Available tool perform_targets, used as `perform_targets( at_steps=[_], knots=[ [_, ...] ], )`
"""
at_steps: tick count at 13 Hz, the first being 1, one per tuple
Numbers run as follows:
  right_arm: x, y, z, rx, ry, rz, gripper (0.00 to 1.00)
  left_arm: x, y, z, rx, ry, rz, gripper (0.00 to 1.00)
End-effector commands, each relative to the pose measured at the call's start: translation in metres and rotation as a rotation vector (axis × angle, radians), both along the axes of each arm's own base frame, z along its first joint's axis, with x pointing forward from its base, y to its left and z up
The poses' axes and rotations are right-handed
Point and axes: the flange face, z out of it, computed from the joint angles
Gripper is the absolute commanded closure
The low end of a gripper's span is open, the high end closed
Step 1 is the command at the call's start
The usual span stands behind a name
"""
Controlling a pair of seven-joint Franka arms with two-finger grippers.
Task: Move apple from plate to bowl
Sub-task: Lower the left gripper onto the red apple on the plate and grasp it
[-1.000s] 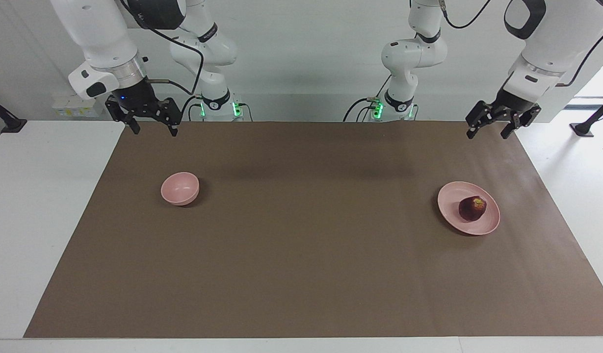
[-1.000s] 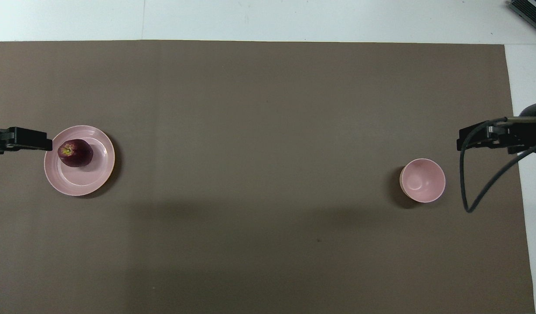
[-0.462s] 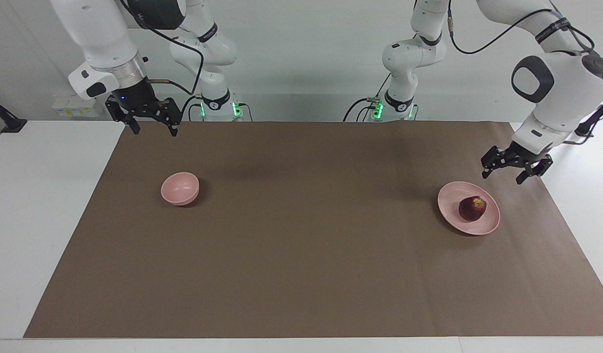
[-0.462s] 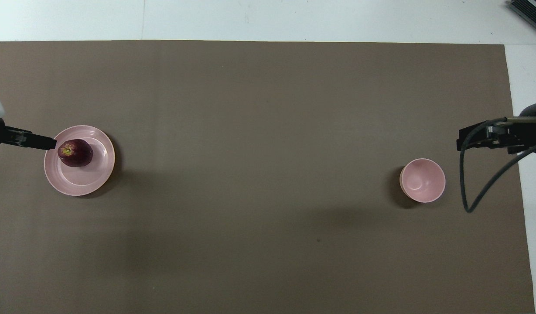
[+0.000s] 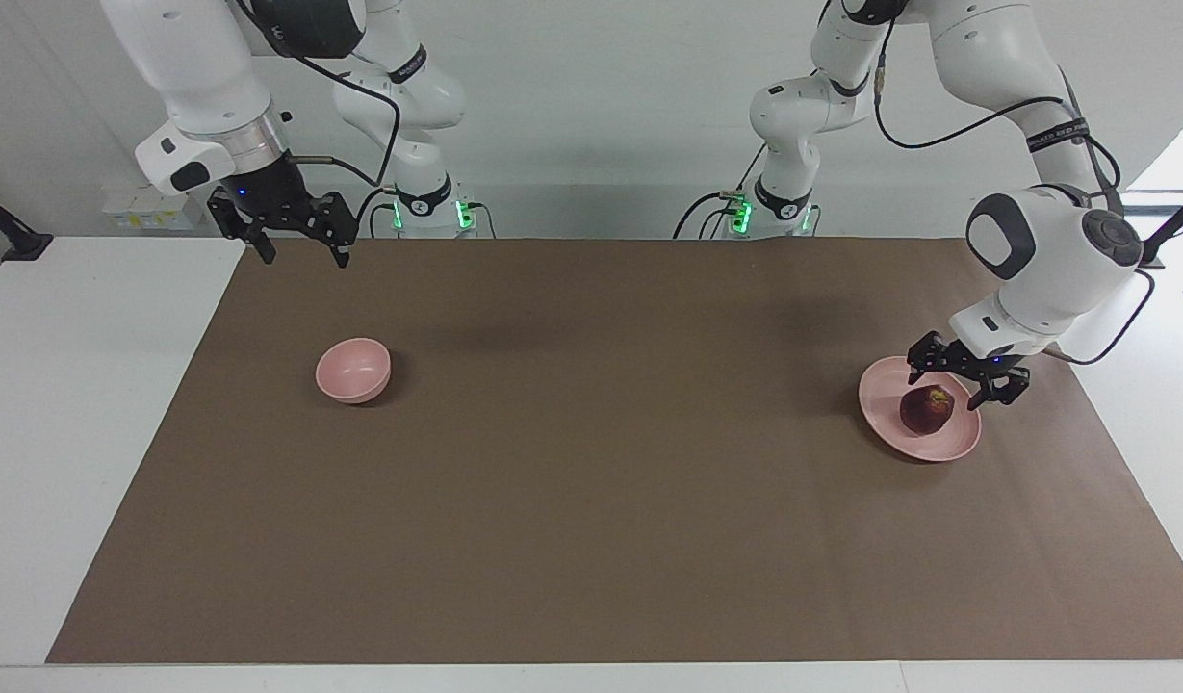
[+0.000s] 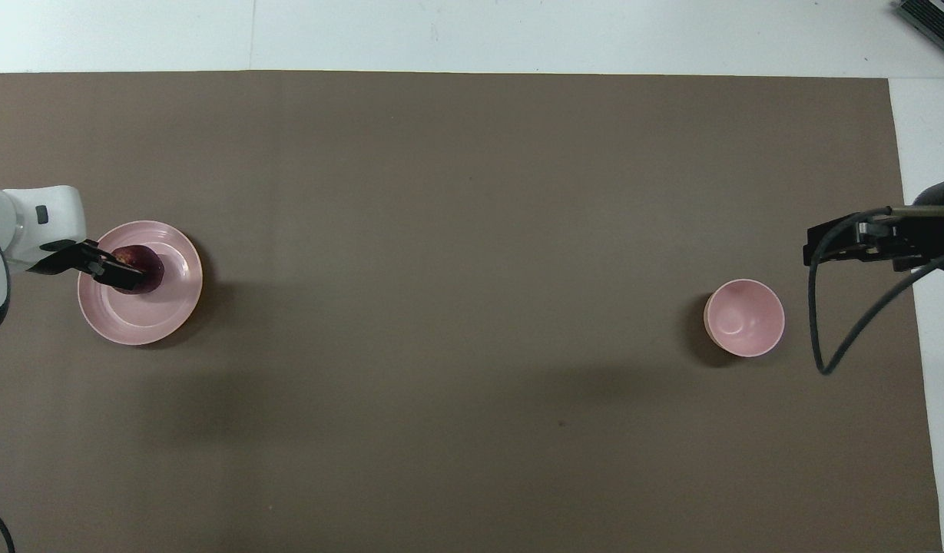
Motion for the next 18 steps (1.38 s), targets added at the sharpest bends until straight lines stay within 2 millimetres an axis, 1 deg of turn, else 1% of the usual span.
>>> perform_targets(
  at_steps=[1,2,3,5,6,8,9,12,14,17,18],
  knots=[
    [-0.004,-0.002,-0.001,0.017,-0.001,0.024,0.00,-0.006,-0.001,-0.006,-0.001,-0.016,-0.039,0.00],
    [-0.004,-0.002,-0.001,0.017,-0.001,0.023,0.00,-0.008,-0.003,-0.020,-0.002,-0.010,-0.056,0.00],
    [-0.004,-0.002,-0.001,0.017,-0.001,0.024,0.00,-0.005,-0.001,-0.020,0.005,-0.048,-0.062,0.00],
    [-0.003,-0.003,-0.001,0.017,-0.003,0.019,0.00,-0.008,0.002,-0.027,0.008,-0.054,-0.076,0.00],
    [-0.003,-0.003,-0.001,0.017,-0.003,0.019,0.00,-0.007,0.004,-0.026,0.010,-0.062,-0.088,0.00],
    [-0.003,-0.003,-0.001,0.017,0.000,0.019,0.00,-0.006,0.002,-0.028,0.012,-0.073,-0.093,0.00],
    [-0.003,-0.003,-0.001,0.017,-0.003,0.018,0.00,-0.009,-0.001,-0.036,0.011,-0.067,-0.097,0.00],
    [-0.003,-0.004,-0.001,0.015,-0.008,0.019,0.00,-0.013,0.001,-0.046,0.013,-0.068,-0.091,0.00],
    [-0.004,-0.002,-0.003,0.014,-0.008,0.038,0.00,-0.017,-0.002,-0.051,0.010,-0.056,-0.091,0.00],
    [-0.011,0.004,-0.008,0.014,0.003,0.045,0.00,-0.017,-0.002,-0.052,0.010,-0.056,-0.091,0.00],
    [-0.011,0.006,-0.009,0.013,-0.015,0.050,0.00,-0.017,-0.002,-0.052,0.013,-0.058,-0.094,0.21]
  ],
)
